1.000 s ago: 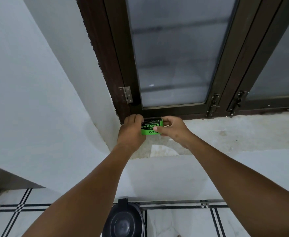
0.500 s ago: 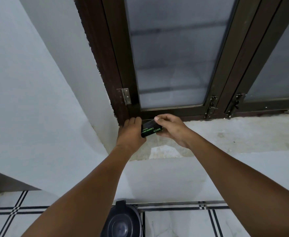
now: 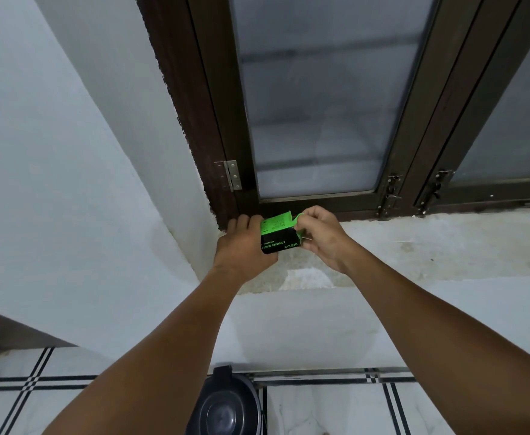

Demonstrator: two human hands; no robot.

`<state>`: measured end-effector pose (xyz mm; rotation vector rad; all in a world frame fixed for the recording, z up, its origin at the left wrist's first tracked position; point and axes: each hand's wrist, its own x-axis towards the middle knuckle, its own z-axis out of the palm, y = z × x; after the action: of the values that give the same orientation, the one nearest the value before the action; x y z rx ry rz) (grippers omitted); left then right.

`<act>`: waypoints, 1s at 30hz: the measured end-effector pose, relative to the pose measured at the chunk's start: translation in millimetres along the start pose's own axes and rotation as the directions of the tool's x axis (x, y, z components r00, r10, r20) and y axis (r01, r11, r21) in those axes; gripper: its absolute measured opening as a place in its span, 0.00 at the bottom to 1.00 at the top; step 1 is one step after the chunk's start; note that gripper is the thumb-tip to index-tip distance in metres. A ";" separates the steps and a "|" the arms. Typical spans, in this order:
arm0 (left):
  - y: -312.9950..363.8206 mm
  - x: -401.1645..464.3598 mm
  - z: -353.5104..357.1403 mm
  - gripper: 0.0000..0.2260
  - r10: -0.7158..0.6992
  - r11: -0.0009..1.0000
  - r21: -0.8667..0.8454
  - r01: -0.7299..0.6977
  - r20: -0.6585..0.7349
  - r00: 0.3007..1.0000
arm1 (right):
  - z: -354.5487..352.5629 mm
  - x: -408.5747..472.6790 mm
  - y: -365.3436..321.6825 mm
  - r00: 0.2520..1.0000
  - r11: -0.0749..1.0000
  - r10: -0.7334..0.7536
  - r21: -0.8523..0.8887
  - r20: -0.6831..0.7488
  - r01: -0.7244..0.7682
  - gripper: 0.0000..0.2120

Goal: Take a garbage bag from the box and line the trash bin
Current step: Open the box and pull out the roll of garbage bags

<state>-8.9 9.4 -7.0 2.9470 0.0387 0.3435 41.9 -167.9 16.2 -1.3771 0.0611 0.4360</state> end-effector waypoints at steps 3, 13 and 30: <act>1.6 0.2 -1.2 0.31 0.008 1.000 0.020 -0.009 0.016 1.000 | -0.2 1.5 -0.2 1.000 0.999 0.031 0.044 0.003 -0.031 0.08; 7.3 7.1 -22.0 0.31 0.091 0.981 0.167 -0.097 0.043 0.995 | -10.4 5.5 3.9 0.989 0.983 0.097 -0.144 -0.112 -0.113 0.05; 46.1 47.4 -98.1 0.25 0.515 0.649 0.632 -0.423 0.044 0.856 | 2.6 3.2 7.3 0.936 0.838 0.349 0.432 0.043 -0.332 0.22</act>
<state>14.9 -17.3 105.8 3.5467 -0.7726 0.7385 41.8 -163.7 9.0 -0.9281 0.4196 0.6515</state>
